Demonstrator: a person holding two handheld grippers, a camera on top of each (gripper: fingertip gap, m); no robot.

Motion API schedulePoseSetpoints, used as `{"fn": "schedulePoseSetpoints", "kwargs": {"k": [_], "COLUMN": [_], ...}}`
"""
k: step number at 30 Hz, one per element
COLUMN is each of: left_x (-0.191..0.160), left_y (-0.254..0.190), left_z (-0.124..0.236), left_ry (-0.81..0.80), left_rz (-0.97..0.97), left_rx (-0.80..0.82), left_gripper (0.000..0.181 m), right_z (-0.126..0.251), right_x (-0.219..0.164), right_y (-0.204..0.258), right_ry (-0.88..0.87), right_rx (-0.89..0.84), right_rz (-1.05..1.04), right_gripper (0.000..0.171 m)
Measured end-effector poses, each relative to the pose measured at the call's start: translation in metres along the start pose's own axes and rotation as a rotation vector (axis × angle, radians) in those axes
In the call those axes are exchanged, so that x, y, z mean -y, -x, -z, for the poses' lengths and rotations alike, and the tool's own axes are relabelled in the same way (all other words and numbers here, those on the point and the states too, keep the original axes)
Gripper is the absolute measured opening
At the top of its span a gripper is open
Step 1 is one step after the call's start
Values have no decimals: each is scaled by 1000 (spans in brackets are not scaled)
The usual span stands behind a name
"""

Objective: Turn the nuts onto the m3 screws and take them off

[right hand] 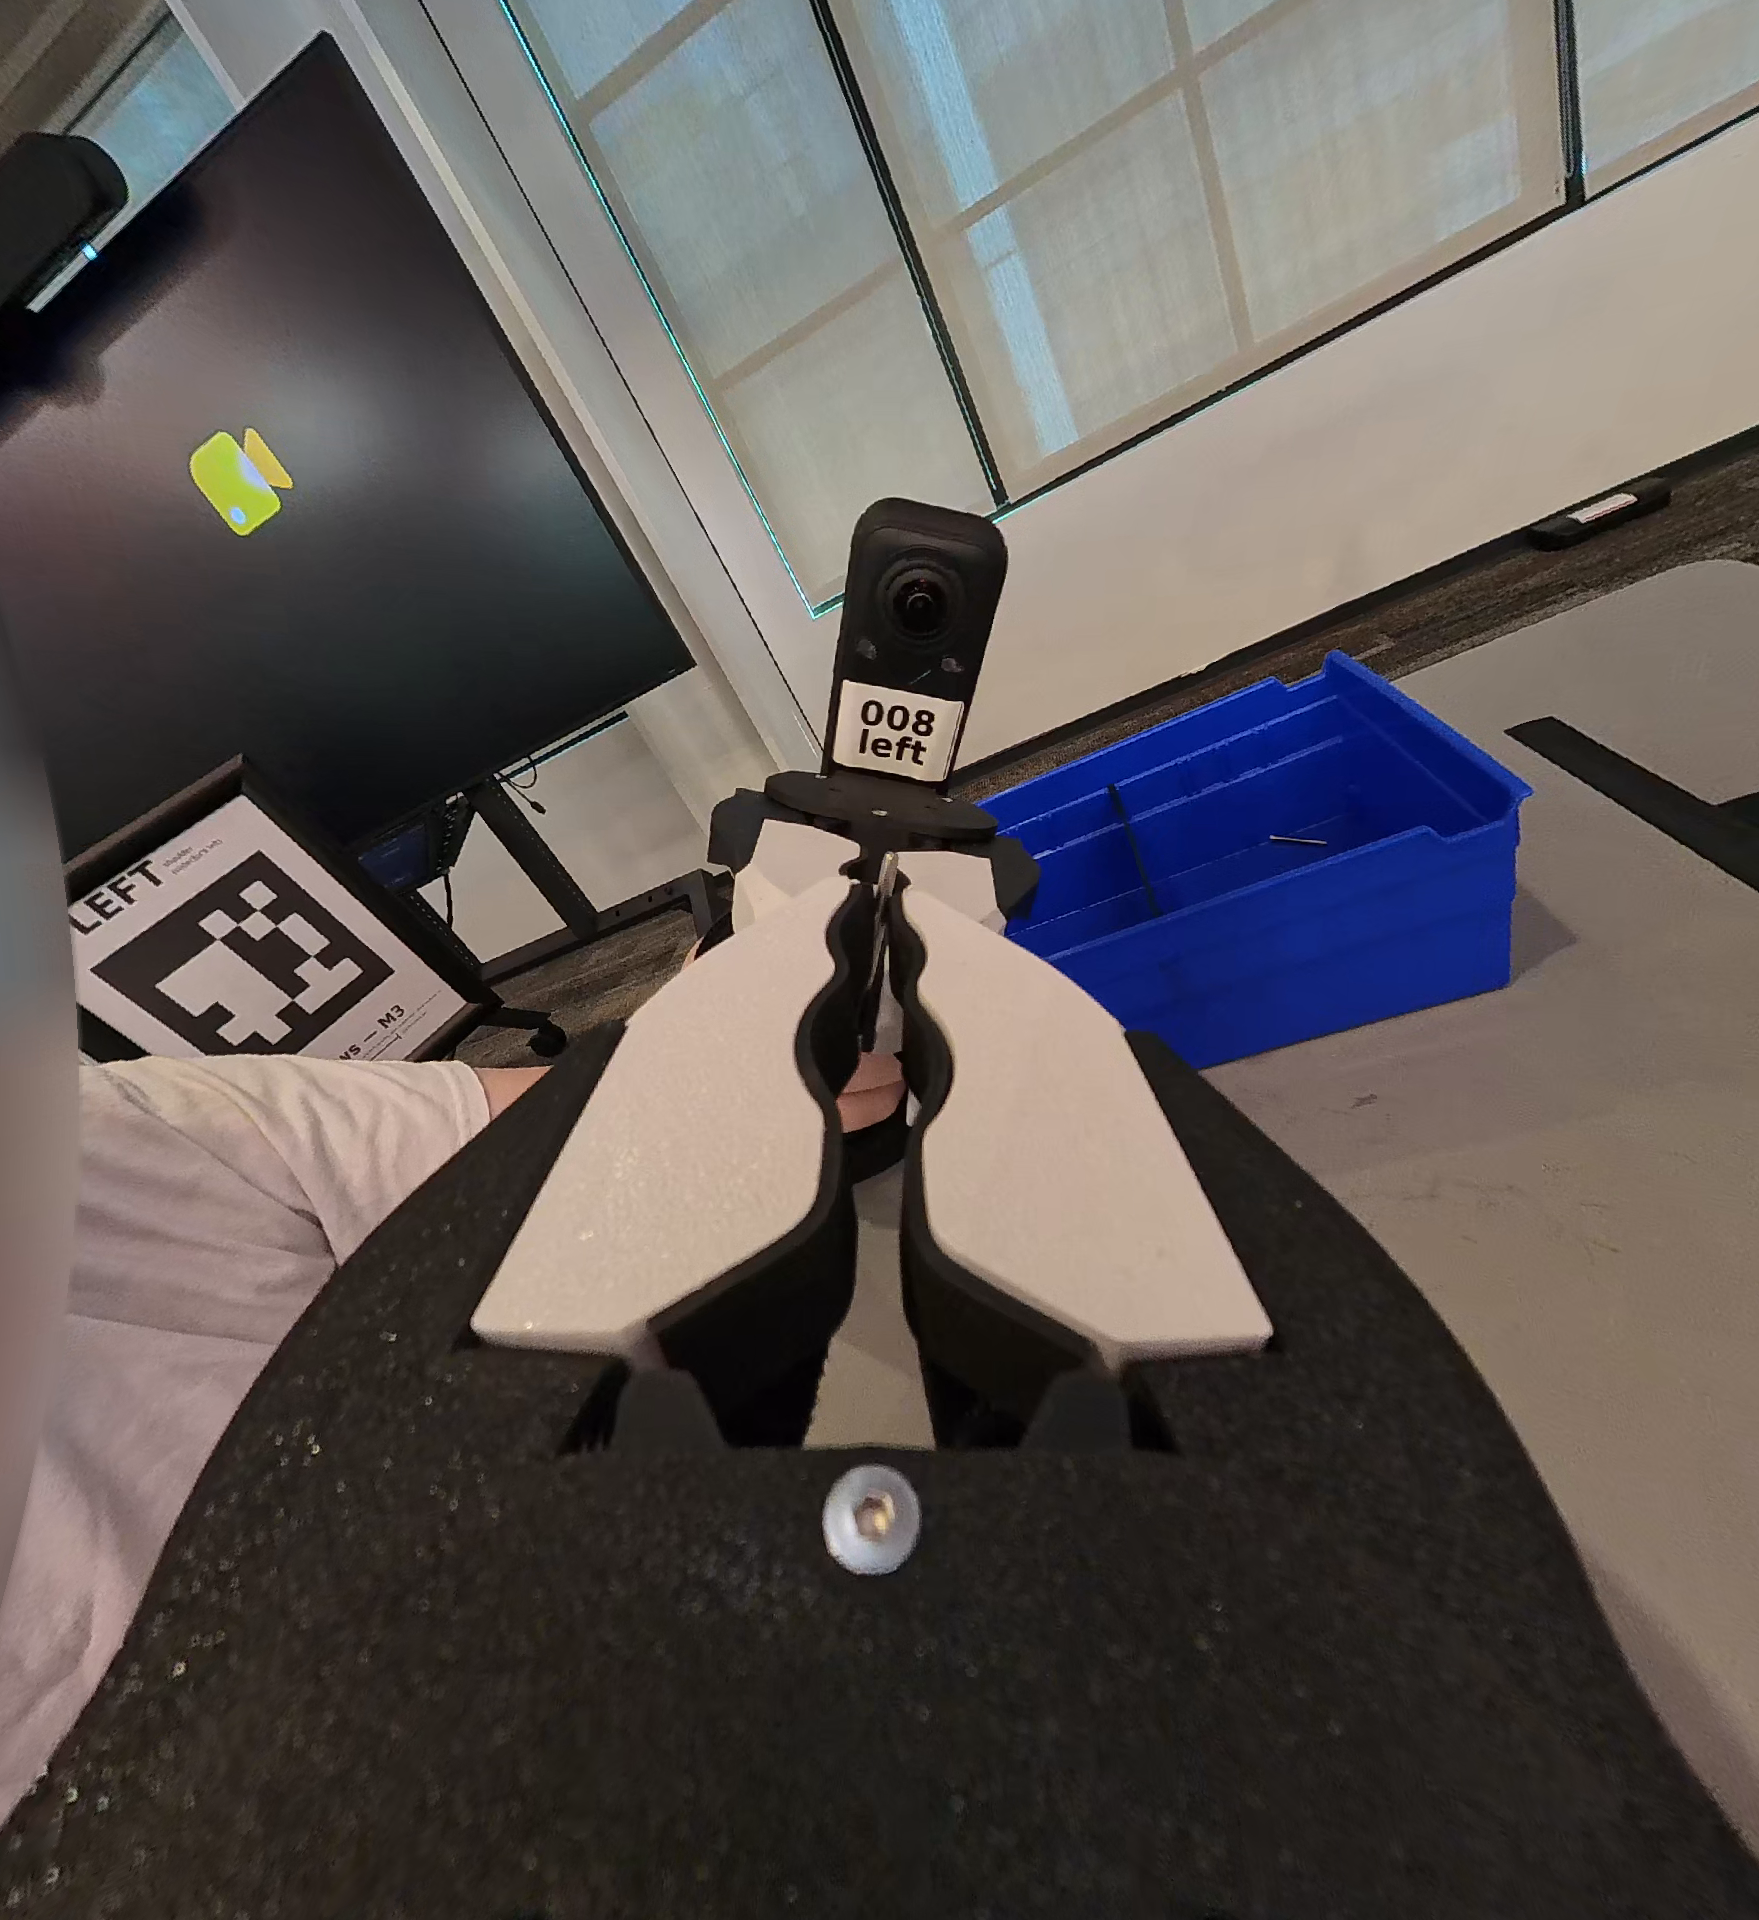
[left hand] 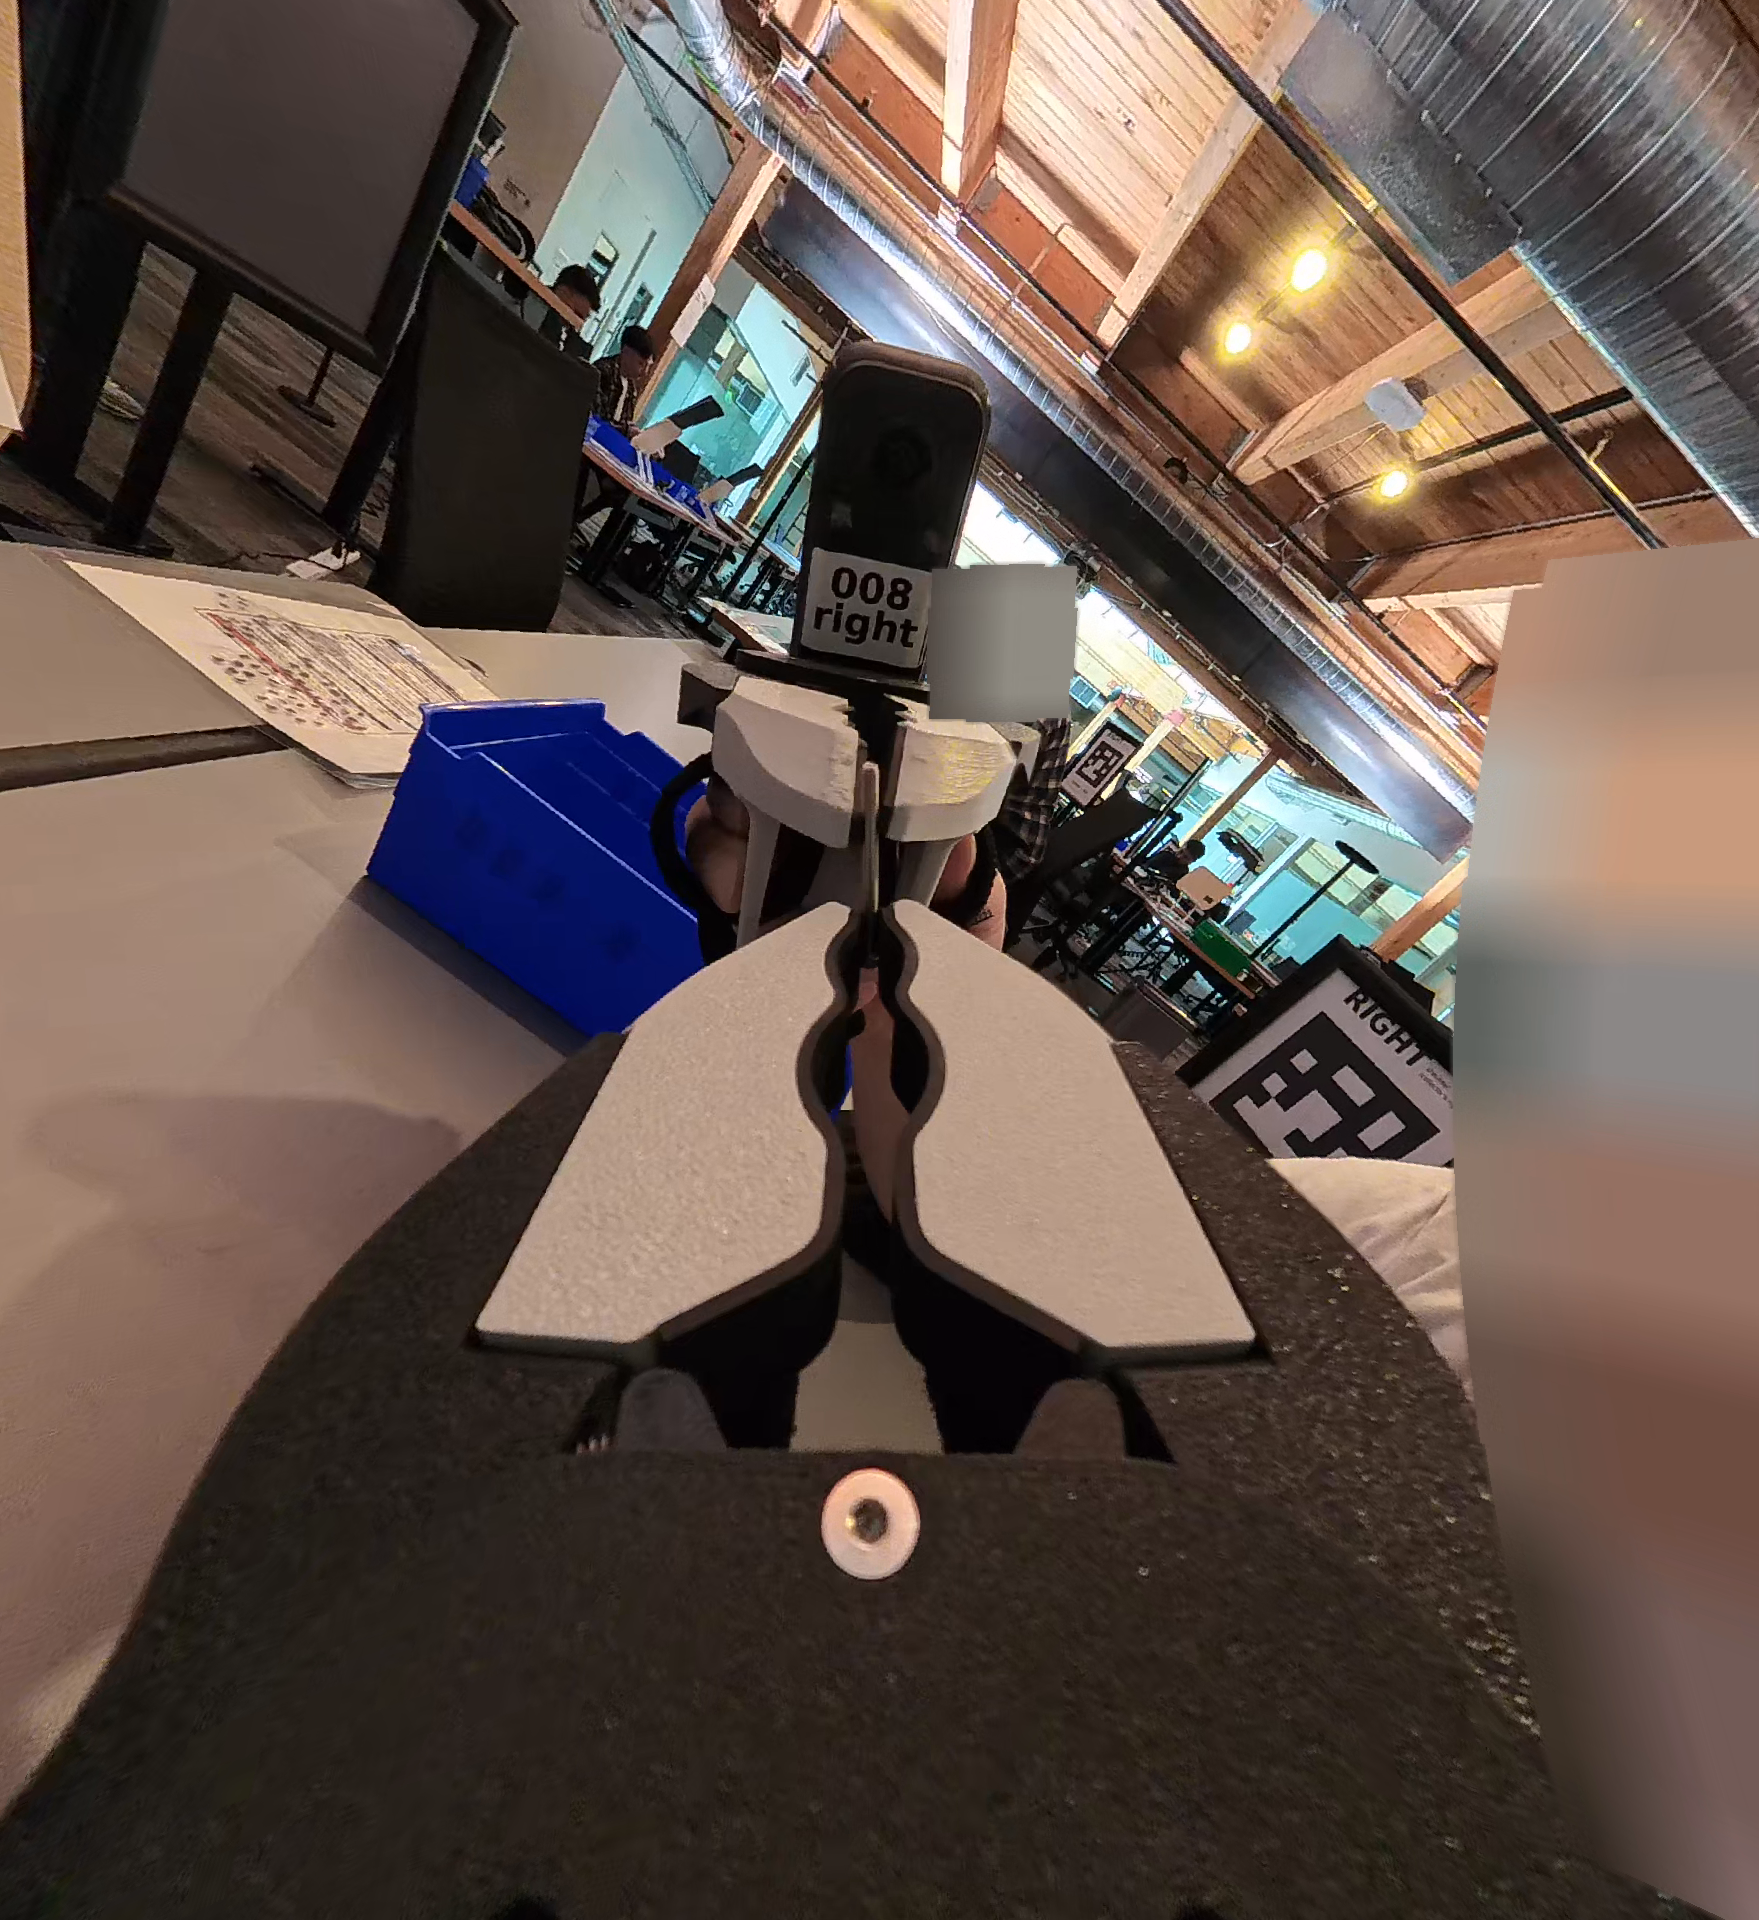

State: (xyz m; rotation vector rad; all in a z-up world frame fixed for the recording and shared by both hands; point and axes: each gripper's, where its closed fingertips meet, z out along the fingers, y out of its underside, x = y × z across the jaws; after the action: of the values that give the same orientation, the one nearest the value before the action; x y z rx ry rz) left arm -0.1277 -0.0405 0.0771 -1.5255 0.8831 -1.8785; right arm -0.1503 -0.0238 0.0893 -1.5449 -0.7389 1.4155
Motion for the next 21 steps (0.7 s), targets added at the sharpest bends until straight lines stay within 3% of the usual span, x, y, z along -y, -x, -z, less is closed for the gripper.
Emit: {"fn": "schedulePoseSetpoints", "kwargs": {"k": [8, 11, 13, 15, 21], "left_x": [1, 3, 8, 17, 50], "left_y": [0, -2, -1, 3, -6], "left_z": [1, 3, 8, 18, 53], "left_ry": [-3, 0, -2, -4, -48], "left_rz": [-32, -48, -74, -133, -329], "left_rx": [8, 8, 29, 94, 247], "left_gripper": [2, 2, 1, 1, 1], "right_z": [-1, 4, 14, 26, 58], "right_x": [2, 13, 18, 1, -127], "right_y": [1, -1, 6, 12, -17], "right_ry": [-11, -50, -14, 174, 1002], "right_rx": [5, -49, -67, -85, -168], "right_rz": [9, 68, 141, 228, 486], "right_gripper": [3, 29, 29, 13, 14]}}
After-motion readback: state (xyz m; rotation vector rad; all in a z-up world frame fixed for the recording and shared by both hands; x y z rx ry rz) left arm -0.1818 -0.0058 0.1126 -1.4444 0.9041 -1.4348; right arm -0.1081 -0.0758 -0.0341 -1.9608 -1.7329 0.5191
